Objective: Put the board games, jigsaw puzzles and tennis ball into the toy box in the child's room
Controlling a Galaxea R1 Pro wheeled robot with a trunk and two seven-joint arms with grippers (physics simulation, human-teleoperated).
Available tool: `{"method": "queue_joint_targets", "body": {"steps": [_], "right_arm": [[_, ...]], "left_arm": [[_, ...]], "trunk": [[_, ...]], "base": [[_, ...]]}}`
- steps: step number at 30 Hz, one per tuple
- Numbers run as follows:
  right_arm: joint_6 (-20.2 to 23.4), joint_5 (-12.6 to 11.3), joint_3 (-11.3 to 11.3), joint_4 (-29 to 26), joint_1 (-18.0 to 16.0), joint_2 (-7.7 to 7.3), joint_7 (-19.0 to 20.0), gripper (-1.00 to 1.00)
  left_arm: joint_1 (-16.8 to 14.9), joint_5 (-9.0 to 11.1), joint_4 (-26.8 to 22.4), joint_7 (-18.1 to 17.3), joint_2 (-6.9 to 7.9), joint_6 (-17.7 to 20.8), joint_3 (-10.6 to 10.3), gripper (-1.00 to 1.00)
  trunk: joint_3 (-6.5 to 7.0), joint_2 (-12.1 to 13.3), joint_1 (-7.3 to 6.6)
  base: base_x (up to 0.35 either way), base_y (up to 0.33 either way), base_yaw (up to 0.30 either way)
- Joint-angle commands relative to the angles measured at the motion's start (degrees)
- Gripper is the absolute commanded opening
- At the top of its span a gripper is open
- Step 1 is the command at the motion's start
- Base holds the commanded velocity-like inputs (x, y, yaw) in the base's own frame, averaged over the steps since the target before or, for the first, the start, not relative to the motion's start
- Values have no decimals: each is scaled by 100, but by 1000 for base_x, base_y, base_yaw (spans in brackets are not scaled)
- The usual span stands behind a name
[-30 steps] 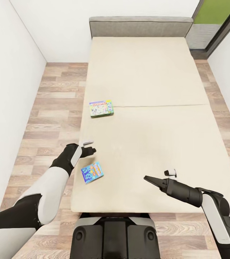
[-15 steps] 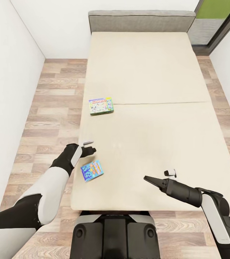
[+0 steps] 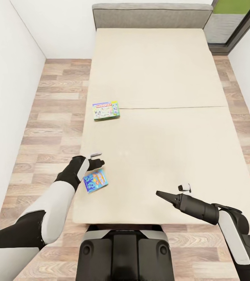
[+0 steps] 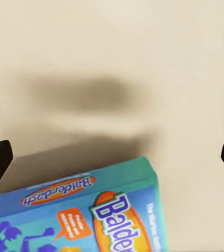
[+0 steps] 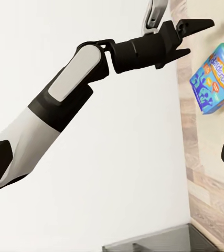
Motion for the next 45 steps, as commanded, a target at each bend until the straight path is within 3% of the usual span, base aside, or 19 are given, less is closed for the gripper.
{"method": "queue_joint_targets", "body": {"steps": [1, 45], "right_arm": [[19, 16, -3, -3, -3, -1, 29, 100], [19, 16, -12, -1, -3, 0, 27, 100]], "left_arm": [[-2, 19, -10, 25, -7, 29, 30, 100], [-2, 10, -10, 34, -7, 13, 30, 100]], "trunk": [[-15, -9, 2], [-54, -9, 2]], "base": [[-55, -140, 0], [-10, -3, 0]]}}
